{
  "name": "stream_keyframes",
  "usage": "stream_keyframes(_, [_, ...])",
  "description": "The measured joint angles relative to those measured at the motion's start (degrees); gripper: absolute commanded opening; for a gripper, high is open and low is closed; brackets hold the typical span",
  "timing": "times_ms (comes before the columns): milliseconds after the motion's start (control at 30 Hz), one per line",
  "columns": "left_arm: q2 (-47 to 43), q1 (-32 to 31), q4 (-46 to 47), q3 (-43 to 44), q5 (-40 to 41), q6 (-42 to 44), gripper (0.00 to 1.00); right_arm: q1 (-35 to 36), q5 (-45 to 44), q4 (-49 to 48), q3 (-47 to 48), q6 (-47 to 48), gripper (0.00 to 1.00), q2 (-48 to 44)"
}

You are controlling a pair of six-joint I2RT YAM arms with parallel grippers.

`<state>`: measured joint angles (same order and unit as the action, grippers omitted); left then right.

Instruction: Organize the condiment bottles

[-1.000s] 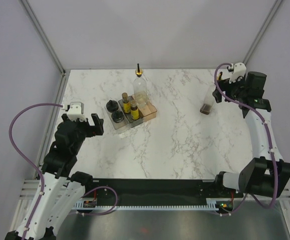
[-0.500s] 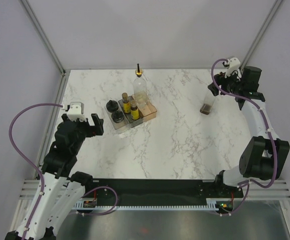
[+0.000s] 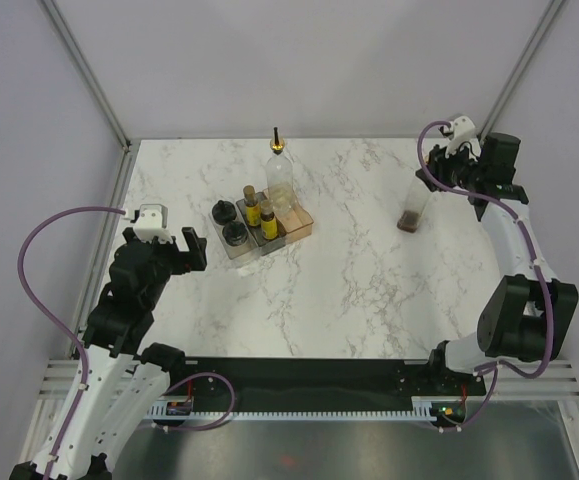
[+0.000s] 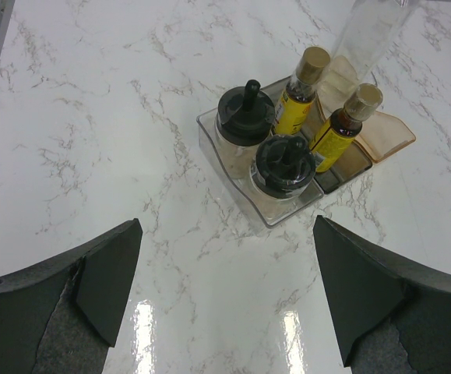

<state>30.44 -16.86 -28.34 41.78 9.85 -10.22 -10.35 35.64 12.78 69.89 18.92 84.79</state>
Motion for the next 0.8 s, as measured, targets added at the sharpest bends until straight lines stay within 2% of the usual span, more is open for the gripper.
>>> stream_keyframes(167, [0.0,0.0,0.0,0.0,0.0,0.0,1.0,3.9,-1.0,3.1,0.0,-1.8,0.0,-4.5])
stream_keyframes(300, [0.0,0.0,0.0,0.0,0.0,0.0,1.0,11.6,-4.3,4.1,0.0,-4.7,0.0,-9.4])
stream_keyframes(400, [0.1,0.0,0.0,0.0,0.1,0.0,1.0,20.5,-6.1,4.7,0.6,-6.7,0.0,-10.9])
stream_keyframes(567, [0.5,0.0,0.0,0.0,0.2,0.0,1.0,29.8,-6.4,6.9,4.7,-8.2,0.0,-8.7])
stream_keyframes(800, [1.0,0.0,0.0,0.0,0.6,0.0,1.0,36.5,-4.7,7.8,15.8,-6.3,0.0,-0.3])
